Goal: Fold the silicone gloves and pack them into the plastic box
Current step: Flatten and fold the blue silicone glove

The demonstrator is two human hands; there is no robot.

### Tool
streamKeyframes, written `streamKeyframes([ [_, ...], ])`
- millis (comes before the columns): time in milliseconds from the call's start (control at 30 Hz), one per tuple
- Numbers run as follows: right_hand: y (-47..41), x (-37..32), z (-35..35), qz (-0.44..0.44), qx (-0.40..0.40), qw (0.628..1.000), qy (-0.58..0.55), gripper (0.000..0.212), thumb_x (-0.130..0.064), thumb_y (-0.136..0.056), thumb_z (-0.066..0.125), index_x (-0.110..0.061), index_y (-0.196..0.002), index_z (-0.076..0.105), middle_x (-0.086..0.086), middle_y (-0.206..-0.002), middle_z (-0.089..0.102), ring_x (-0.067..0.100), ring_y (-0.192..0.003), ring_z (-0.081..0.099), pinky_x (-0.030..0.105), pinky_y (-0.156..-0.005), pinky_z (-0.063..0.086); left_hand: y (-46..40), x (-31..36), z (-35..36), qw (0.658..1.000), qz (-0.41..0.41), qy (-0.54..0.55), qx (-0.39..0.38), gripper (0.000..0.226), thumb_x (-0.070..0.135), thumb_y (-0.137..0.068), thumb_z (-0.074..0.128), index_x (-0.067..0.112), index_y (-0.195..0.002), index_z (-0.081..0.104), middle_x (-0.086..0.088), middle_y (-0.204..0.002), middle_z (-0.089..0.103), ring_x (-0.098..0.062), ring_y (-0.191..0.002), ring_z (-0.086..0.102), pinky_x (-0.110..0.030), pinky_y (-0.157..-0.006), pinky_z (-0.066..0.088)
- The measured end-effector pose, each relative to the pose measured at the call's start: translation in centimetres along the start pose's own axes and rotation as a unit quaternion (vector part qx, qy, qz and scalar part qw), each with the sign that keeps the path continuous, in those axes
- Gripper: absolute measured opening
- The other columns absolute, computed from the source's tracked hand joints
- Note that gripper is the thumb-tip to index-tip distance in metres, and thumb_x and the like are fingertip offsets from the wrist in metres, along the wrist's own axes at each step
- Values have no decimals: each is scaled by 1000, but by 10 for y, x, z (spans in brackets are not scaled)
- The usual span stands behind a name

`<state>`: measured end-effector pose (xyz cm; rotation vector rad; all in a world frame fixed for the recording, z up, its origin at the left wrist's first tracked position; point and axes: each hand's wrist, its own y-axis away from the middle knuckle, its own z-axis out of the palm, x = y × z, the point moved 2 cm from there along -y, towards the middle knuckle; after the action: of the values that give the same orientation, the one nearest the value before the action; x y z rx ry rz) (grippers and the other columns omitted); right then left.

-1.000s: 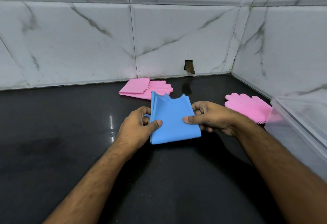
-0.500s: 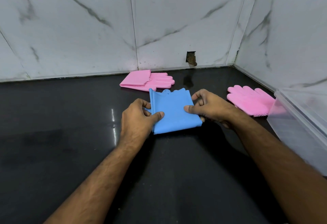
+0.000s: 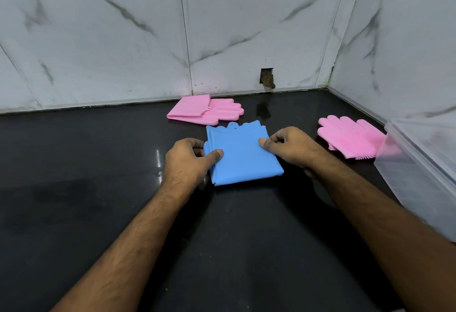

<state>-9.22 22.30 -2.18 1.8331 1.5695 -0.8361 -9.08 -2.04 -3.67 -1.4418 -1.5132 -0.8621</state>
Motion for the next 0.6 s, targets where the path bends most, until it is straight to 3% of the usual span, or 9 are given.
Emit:
streamKeyframes([
  [100,-2,1,5,-4,10,1000,9,33,-40,-95,68,-7,-94,68,3,-81,67,18,-72,58,34,-68,46,-3,-5,2,998,-19,52,-2,22,26,-82,88,11,-90,74,-19,-82,76,-37,-55,67,-57,-51,61],
  [200,-4,-2,2,-32,22,999,10,20,-37,-94,70,-20,-90,61,-6,-78,61,11,-68,55,27,-61,41,-6,-9,3,995,-13,97,0,18,22,-82,88,10,-89,76,-21,-73,72,-42,-56,64,-60,-58,60],
  [333,-7,-2,7,-25,9,997,-78,19,-34,-94,69,-16,-100,63,4,-89,72,20,-80,68,36,-73,52,-8,-12,6,989,22,146,-2,14,18,-86,84,13,-96,77,-3,-62,63,-27,-53,60,-43,-51,55],
  [400,-9,-2,9,-17,-10,991,-129,20,-31,-95,69,-13,-103,67,6,-95,79,23,-91,76,40,-85,60,-8,-11,5,985,30,167,-13,16,14,-87,82,12,-101,75,-5,-71,70,-22,-59,67,-31,-48,52],
  [467,-11,-1,9,-8,-32,986,-165,23,-30,-96,69,-10,-108,70,7,-100,80,24,-95,77,45,-93,60,-10,-10,7,984,30,173,-13,19,9,-86,81,10,-104,73,-12,-86,76,-21,-69,73,-31,-50,55],
  [600,-11,1,7,10,-26,982,-189,19,-20,-95,67,-5,-106,71,17,-106,78,23,-77,67,37,-69,52,-19,-1,19,988,17,151,22,19,9,-82,81,7,-98,71,-12,-89,73,-26,-80,72,-43,-73,61],
])
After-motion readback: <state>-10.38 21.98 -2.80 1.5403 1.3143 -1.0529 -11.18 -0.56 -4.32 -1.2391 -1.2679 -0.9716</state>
